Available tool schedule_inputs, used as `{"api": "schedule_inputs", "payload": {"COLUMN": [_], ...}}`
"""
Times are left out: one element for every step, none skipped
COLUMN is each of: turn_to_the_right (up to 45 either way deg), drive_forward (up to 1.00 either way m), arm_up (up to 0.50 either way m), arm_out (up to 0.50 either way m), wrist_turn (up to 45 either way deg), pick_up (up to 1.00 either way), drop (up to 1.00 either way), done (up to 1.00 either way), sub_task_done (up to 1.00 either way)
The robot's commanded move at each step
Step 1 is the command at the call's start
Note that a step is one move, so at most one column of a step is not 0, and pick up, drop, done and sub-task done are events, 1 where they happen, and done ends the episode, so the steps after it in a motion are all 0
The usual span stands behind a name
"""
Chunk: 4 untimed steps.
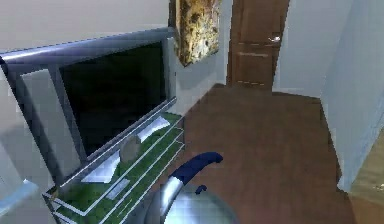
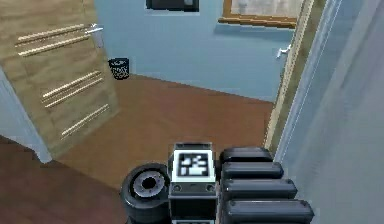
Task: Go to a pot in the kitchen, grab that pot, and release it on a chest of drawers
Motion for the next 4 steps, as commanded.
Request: {"api": "schedule_inputs", "payload": {"turn_to_the_right": [0.0,45.0,42.0,0.0], "drive_forward": [0.30,0.00,0.00,0.50], "arm_up": [0.00,0.00,0.00,0.00], "arm_out": [0.00,0.00,0.00,0.00], "wrist_turn": [0.0,0.0,0.0,0.0], "pick_up": [0.00,0.00,0.00,0.00], "drop": [0.00,0.00,0.00,0.00], "done": [0.00,0.00,0.00,0.00], "sub_task_done": [0.00,0.00,0.00,0.00]}}
